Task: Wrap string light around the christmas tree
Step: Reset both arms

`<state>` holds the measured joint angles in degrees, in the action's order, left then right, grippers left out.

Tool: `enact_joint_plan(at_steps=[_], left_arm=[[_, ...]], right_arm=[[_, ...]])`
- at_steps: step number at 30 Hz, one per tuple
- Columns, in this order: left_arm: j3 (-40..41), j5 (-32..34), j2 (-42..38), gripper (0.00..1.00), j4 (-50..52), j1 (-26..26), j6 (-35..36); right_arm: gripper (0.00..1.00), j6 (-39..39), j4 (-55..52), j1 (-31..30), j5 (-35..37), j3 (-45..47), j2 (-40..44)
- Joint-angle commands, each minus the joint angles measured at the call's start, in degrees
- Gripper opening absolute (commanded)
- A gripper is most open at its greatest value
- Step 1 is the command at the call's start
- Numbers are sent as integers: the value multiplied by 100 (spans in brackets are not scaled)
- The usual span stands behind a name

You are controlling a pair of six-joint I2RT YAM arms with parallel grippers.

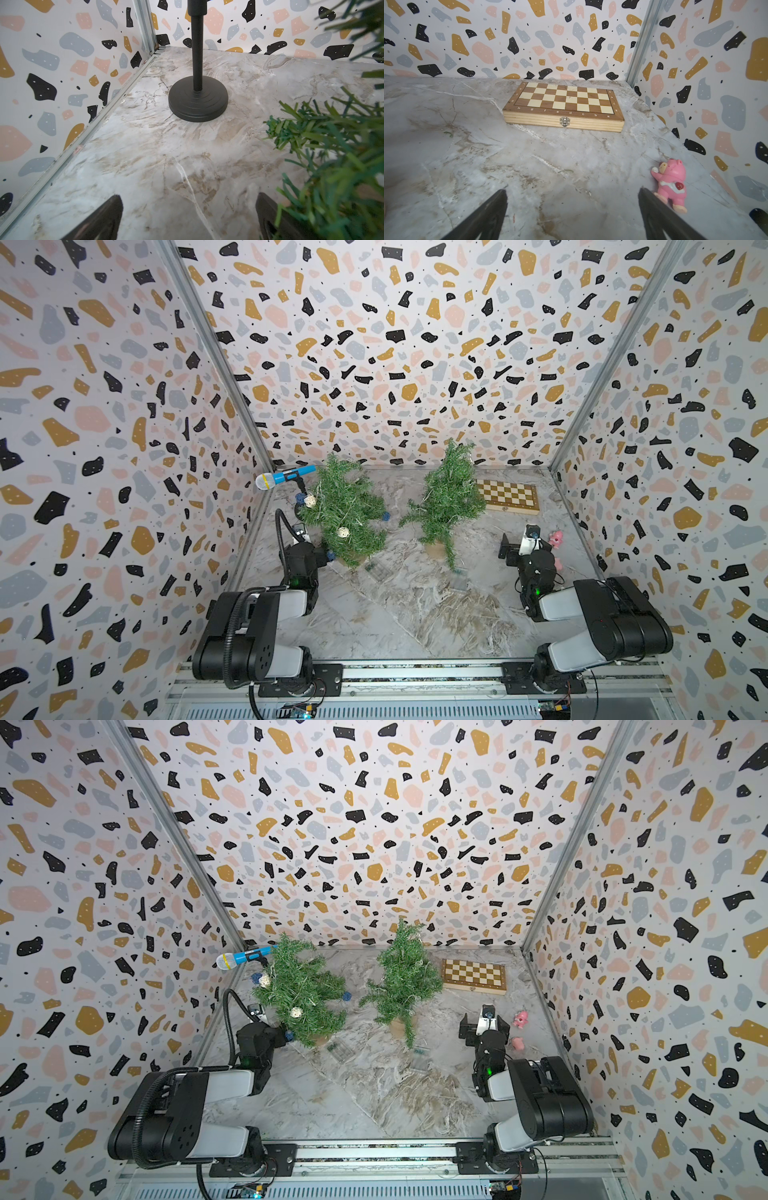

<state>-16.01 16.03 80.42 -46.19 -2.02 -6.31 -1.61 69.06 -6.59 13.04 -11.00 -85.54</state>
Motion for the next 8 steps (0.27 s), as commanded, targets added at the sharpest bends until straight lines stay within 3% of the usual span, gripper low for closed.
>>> enact_joint_plan(at_steps=[1,2,8], left_arm=[[-155,-113,42,99,-219,-140,334],[-233,-281,116,99,-177,-277,600],[-234,-249,24,99,-64,-290,523]], right_arm=[[99,20,108,26,-34,-68,103],[99,12,110,29,-38,-68,108],[99,12,119,32,-33,-61,108]])
